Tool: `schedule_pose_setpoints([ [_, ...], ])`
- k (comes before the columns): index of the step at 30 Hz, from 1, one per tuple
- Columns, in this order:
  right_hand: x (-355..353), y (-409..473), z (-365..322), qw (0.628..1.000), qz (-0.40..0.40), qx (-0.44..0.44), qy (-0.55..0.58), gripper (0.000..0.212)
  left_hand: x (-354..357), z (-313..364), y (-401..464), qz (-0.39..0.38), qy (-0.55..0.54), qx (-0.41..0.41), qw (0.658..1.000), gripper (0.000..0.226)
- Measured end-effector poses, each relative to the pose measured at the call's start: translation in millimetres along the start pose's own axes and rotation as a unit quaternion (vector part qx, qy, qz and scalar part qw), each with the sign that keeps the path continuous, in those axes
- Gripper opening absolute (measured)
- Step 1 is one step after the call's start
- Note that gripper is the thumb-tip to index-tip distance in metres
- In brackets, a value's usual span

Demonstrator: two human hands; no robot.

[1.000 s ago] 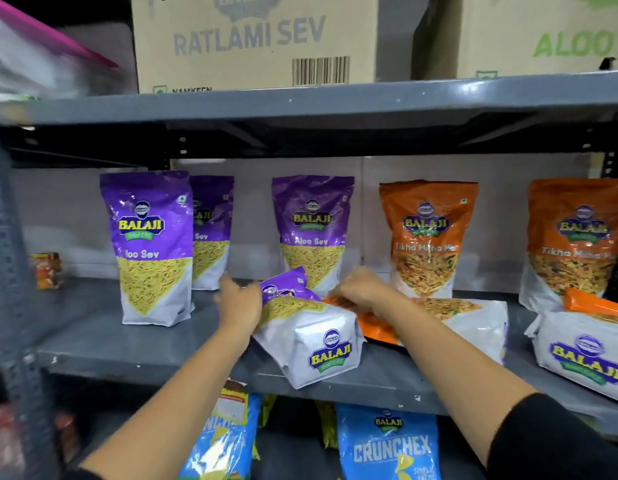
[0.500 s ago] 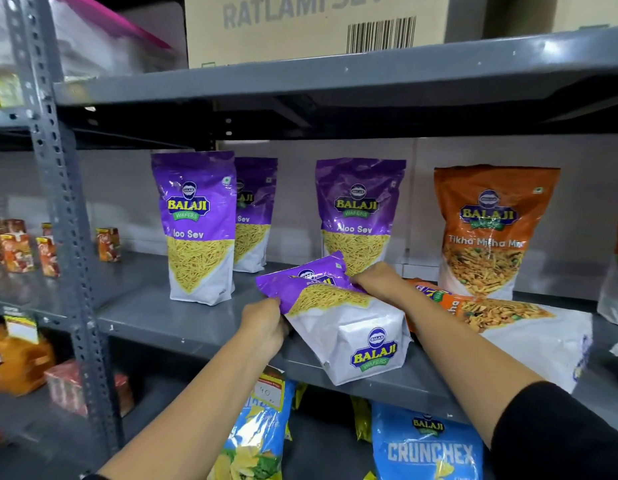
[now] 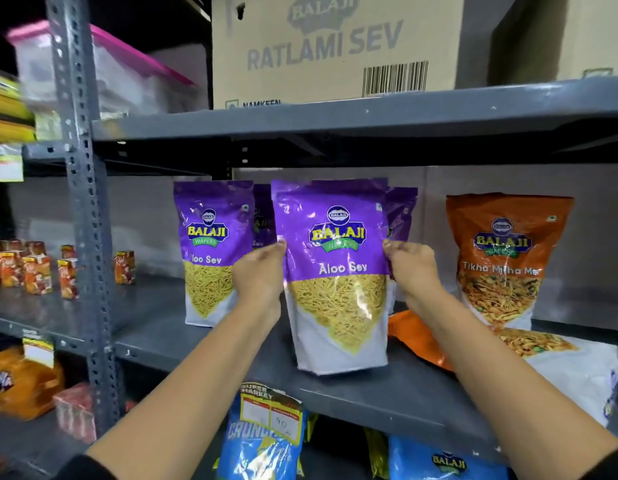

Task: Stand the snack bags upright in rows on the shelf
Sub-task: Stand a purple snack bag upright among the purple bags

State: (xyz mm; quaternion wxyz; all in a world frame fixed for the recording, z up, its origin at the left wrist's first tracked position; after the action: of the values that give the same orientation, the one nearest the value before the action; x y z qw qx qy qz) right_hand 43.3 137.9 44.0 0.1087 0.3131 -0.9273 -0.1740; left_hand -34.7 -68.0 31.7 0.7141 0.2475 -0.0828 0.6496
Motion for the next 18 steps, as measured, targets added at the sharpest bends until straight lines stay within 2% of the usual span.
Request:
schedule_pose_setpoints([
  [3,8,-7,-4,0.998,0.041,-0.055,-0.017,0.019,7,9,10,0.021,0.024,0.037,0.999,0.024],
  [6,18,-6,1,0.996,0.046,-0.078,-0.013,0.02,11,7,27,0.041,0.019,0.045,0.998,0.021],
  [9,26,-7,9,0.997,0.045,-0.065,-0.015,0.02,11,1,39,0.044,0.026,0.021,0.998,0.024],
  [18,24,-8,13,0.999,0.004,-0.044,-0.026,0.019,8,-22,49,0.053,0.023,0.019,0.998,0.027],
])
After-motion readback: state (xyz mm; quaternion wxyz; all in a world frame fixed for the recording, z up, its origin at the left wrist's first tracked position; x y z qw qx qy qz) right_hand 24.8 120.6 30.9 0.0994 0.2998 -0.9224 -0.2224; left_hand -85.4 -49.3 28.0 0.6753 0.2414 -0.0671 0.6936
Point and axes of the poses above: each hand's wrist, its own y-axis towards the middle knuckle, its own x-axis out of the palm, z = x × y, the point moved 1 cm from there along y, towards the middle knuckle, and after that the axes turned 2 degrees about -y, right-handed, at the moved point
